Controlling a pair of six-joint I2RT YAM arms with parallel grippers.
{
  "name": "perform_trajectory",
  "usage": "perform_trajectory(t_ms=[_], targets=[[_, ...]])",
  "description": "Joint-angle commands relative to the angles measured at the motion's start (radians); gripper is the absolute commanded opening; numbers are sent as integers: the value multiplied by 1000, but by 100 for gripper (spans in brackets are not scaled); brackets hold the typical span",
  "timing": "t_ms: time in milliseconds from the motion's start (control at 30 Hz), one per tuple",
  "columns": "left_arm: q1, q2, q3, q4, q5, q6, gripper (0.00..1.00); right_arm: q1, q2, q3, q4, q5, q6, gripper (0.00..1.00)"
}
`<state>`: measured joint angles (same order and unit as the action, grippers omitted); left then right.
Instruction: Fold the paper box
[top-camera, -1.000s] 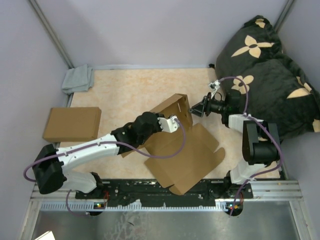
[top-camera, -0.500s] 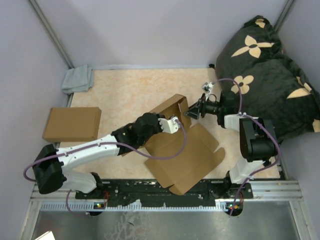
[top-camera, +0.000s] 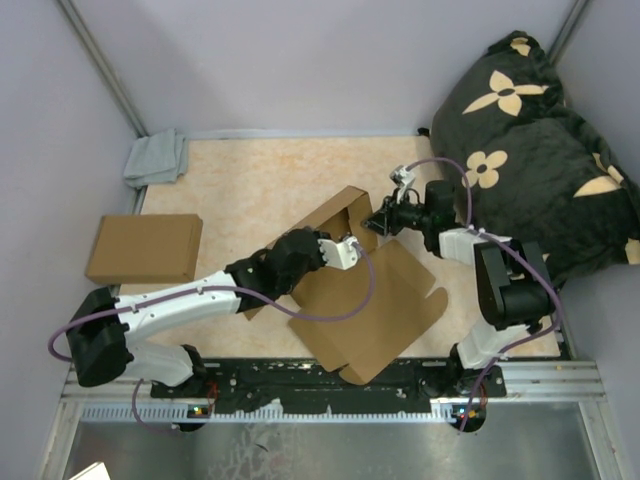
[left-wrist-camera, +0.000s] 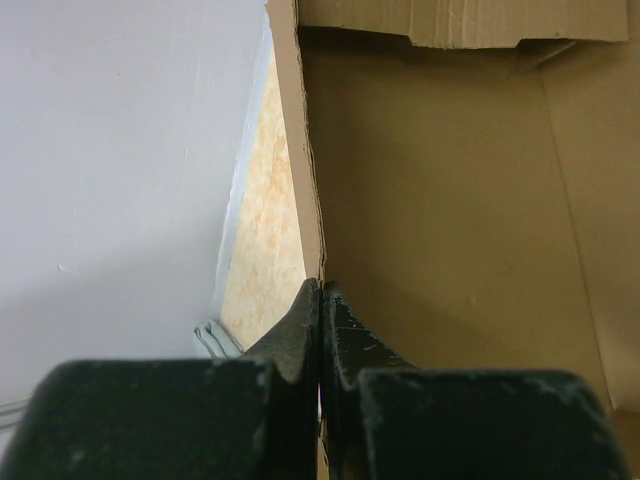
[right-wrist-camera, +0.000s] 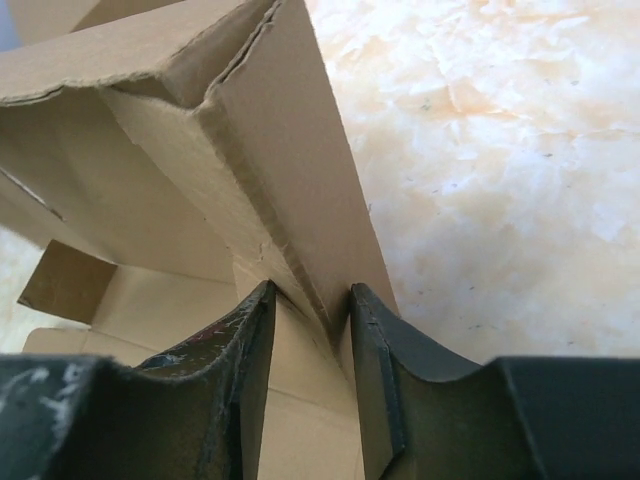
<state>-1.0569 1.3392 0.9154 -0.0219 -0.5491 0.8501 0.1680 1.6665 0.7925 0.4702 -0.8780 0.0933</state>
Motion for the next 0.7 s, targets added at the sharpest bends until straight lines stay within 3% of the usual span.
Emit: perform_trajectory(t_ms=[0, 200, 400, 433, 533, 667], targets=[[-25, 11, -8, 26, 3, 1, 0, 15, -50, -18, 80, 147, 0, 31], [-34, 14, -5, 38, -14, -4, 0, 54, -96, -56, 100, 263, -8, 16], [-41, 29, 7, 59, -49, -26, 0, 88, -144, -112, 156, 308, -4, 13], [-41, 33, 11, 60, -51, -27, 0, 87, -145, -111, 149, 297, 0, 15], [-41, 39, 16, 59, -53, -28, 0, 87, -146, -93, 108, 271, 6, 38], [-43, 42, 17, 60, -67, -29, 0, 86, -152, -74, 49, 240, -9, 51]])
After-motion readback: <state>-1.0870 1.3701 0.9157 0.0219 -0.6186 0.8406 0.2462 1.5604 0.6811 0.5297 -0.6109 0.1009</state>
